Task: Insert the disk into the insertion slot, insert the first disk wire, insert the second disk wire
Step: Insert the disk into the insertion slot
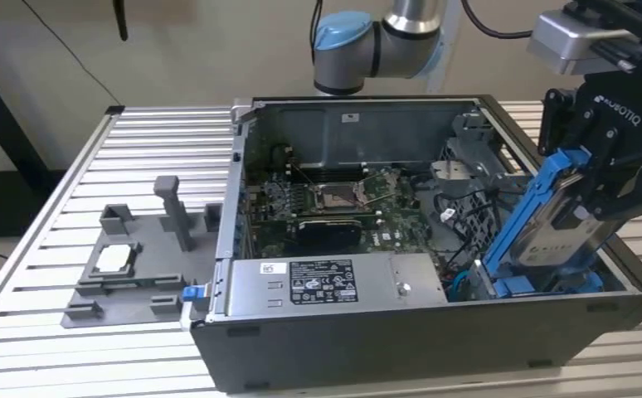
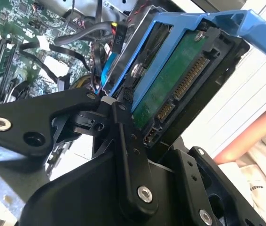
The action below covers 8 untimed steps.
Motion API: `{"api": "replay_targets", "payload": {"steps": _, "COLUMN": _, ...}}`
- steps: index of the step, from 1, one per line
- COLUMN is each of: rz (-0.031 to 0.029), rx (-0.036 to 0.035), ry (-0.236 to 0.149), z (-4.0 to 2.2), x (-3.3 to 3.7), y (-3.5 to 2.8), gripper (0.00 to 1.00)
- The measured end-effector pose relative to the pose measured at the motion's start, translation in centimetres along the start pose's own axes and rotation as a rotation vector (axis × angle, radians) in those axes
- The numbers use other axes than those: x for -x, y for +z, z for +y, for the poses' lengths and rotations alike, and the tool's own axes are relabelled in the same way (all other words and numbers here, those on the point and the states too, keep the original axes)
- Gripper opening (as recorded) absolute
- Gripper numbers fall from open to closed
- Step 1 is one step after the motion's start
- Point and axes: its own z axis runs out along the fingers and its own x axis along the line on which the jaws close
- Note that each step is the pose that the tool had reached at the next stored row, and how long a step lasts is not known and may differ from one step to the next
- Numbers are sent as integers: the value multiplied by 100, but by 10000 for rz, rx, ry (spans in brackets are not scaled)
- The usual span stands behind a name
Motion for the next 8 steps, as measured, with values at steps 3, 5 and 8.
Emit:
{"api": "replay_targets", "payload": {"steps": 3, "rz": -3, "rx": -2, "ry": -1, "z": 0, "x": 6, "y": 48, "gripper": 33}}
{"api": "replay_targets", "payload": {"steps": 5, "rz": -4, "rx": -1, "ry": -3, "z": 0, "x": 12, "y": 85, "gripper": 33}}
{"api": "replay_targets", "payload": {"steps": 8, "rz": -19, "rx": -1, "ry": -5, "z": 0, "x": 22, "y": 140, "gripper": 33}}
